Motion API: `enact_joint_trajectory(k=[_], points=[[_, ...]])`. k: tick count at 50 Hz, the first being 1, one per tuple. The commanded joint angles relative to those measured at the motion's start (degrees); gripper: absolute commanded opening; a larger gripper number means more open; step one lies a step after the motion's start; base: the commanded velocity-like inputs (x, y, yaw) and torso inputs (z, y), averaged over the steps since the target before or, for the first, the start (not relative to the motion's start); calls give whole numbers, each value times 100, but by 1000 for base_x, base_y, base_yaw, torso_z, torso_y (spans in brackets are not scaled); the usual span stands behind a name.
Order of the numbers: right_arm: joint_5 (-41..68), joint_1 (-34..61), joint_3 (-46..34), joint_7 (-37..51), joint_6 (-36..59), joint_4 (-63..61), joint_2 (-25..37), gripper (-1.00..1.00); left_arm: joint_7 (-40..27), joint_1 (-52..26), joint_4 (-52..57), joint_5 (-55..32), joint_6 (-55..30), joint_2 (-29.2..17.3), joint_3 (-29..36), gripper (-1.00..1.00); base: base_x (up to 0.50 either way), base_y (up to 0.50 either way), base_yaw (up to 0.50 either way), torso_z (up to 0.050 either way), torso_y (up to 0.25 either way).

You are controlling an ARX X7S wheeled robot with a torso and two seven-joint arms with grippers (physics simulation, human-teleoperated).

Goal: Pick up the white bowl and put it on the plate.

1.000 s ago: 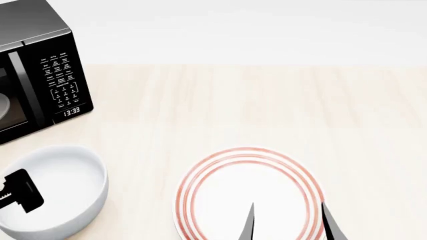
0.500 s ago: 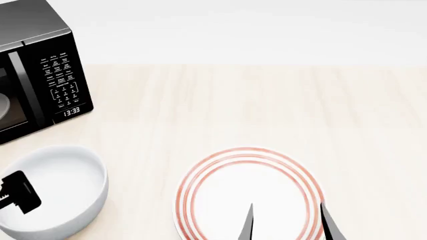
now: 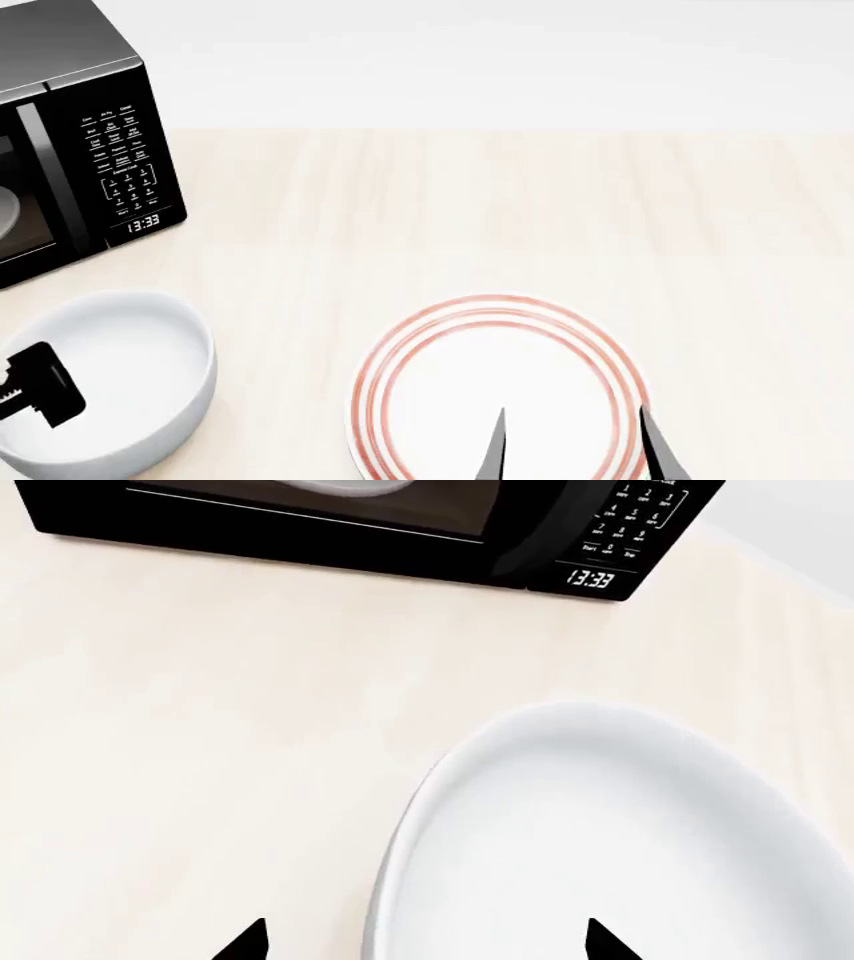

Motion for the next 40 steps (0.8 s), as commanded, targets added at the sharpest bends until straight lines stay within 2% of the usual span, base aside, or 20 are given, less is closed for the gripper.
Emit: enact_joint_trajectory(k=[1, 2, 3, 28, 40], points=[[27, 30, -15, 18, 8, 12, 21, 100, -19, -29, -132, -8, 80, -35, 17, 100, 0, 0, 0, 0, 0], [25, 21, -13, 24, 9, 6, 27, 100, -19, -30, -136, -11, 84, -43, 12, 100, 0, 0, 0, 0, 0], [31, 22, -13, 23, 4, 7, 28, 100, -22, -26, -134, -10, 87, -48, 15, -100, 0, 0, 0, 0, 0], [47, 54, -77, 65, -33, 81, 56, 100, -122, 51, -3, -118, 82, -15, -112, -100, 0, 0, 0, 0, 0], [28, 39, -111, 95, -52, 73, 81, 100, -202, -37, 296, -374, -62, 140, -463, -100, 0, 0, 0, 0, 1]])
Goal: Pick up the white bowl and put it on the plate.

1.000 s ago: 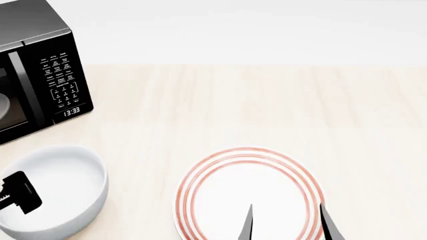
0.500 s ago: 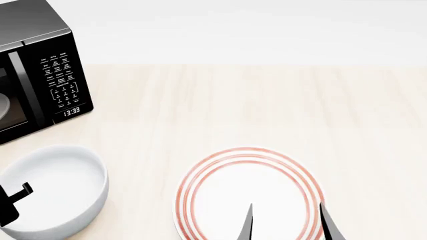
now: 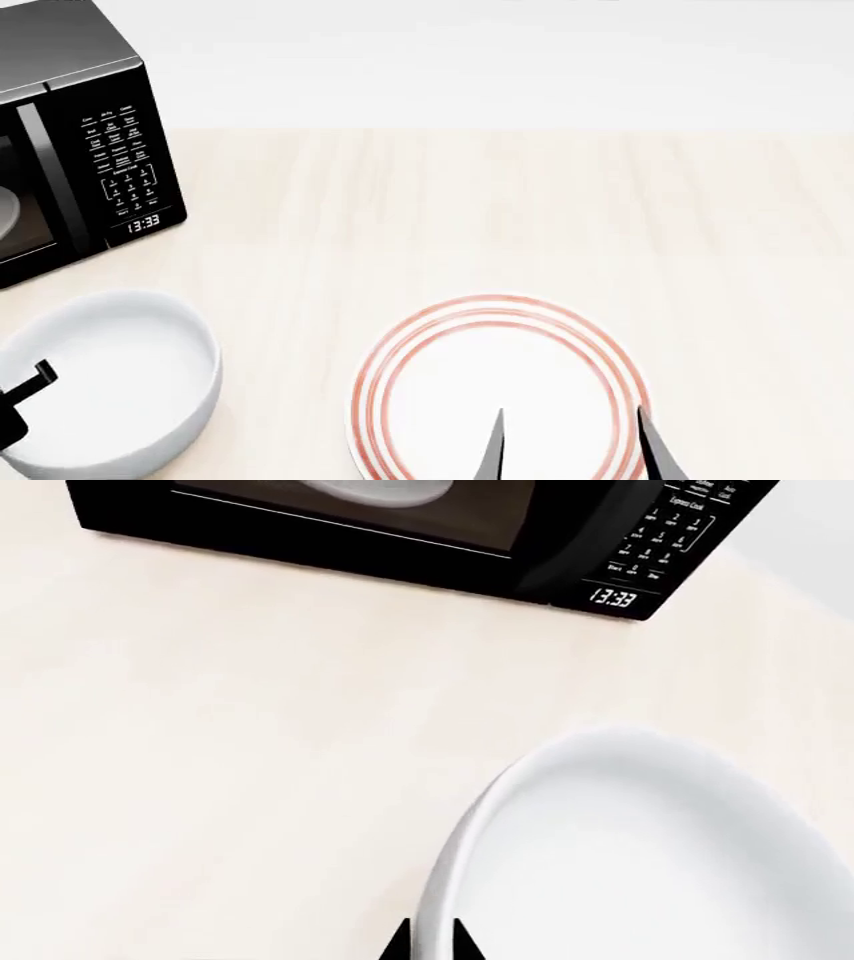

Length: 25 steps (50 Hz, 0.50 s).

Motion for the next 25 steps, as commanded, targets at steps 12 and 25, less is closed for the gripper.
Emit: enact_joint_trajectory(k=[12, 25], points=[[4, 12, -42, 51, 14, -10, 37, 100, -173, -271, 858, -560, -585, 266, -172, -100, 0, 0, 0, 0, 0], [20, 21, -59, 72, 1, 4, 59, 100, -346, -533, 1384, -875, -1111, 478, -173, -100, 0, 0, 0, 0, 1]])
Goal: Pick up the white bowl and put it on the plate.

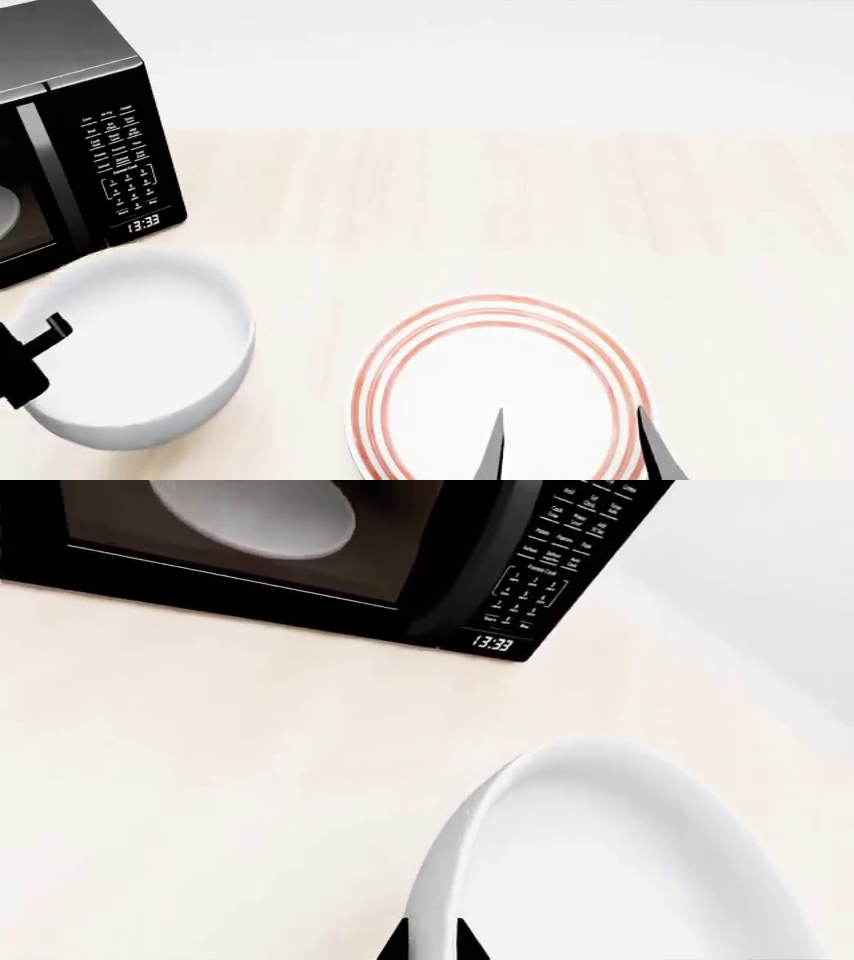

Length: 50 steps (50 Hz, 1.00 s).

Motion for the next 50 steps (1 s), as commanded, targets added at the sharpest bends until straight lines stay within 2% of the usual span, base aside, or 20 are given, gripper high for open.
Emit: enact_joint_trajectory(k=[1, 18, 30, 50], points=[[12, 12, -18, 20, -5, 15, 18, 100, -117, -276, 487, -409, -409, 169, 2, -100, 0, 0, 0, 0, 0], [23, 14, -47, 49, -25, 39, 41, 100, -413, -614, 367, -738, -428, 471, 254, -100, 0, 0, 0, 0, 1], [46, 17, -50, 75, -30, 46, 60, 100, -1240, -794, -220, -1768, 113, 499, 970, -100, 0, 0, 0, 0, 0], [66, 12, -80, 112, -60, 65, 86, 100, -1851, -1062, -1098, -2790, 1077, 482, 2374, -100, 0, 0, 0, 0, 0]])
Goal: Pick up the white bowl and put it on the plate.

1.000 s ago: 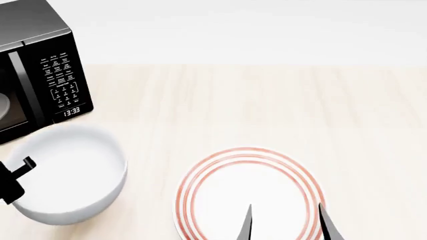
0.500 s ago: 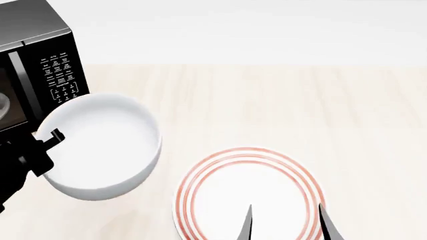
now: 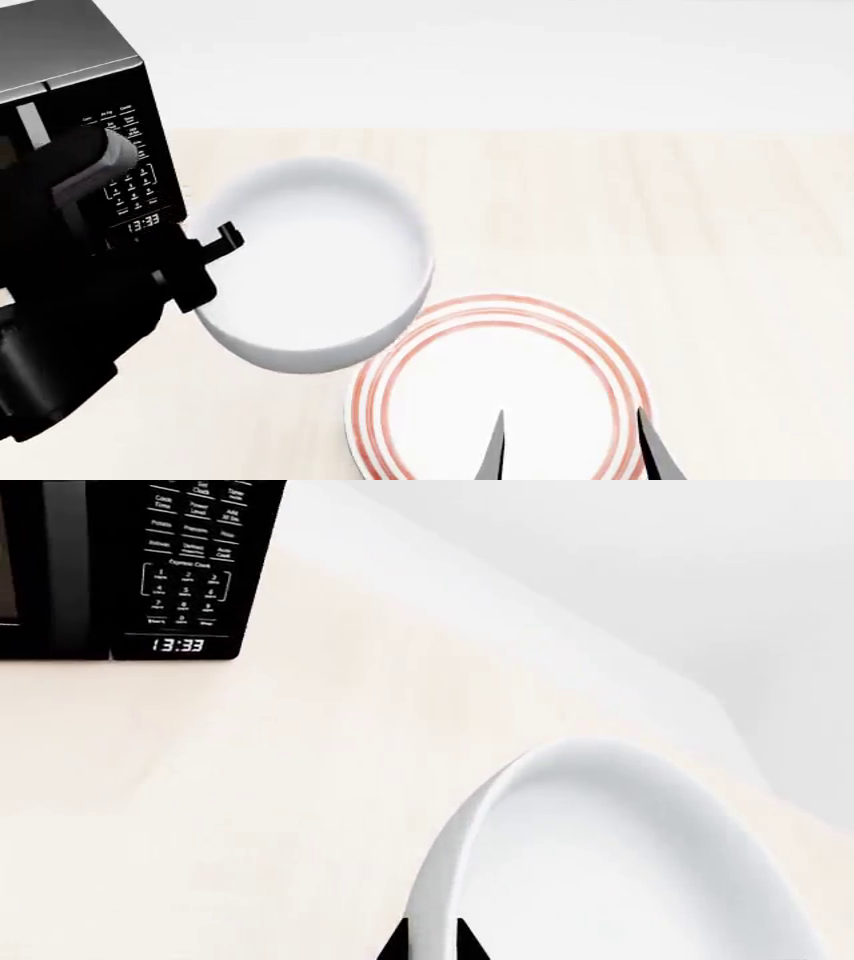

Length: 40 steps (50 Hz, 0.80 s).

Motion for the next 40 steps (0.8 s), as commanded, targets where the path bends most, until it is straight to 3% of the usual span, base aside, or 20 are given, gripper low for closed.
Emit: enact_joint_trajectory(k=[1, 25, 40], points=[[10, 10, -17, 21, -12, 27, 13, 100, -333, -143, -423, -719, 582, 2, 775, -100, 0, 0, 0, 0, 0], [22, 25, -82, 48, -53, 108, 30, 100, -454, -159, -1399, -1565, 1955, -18, 2047, -100, 0, 0, 0, 0, 1], [42, 31, -102, 71, -56, 113, 49, 100, -296, -276, -2029, -1577, 2641, -69, 2671, -100, 0, 0, 0, 0, 1]])
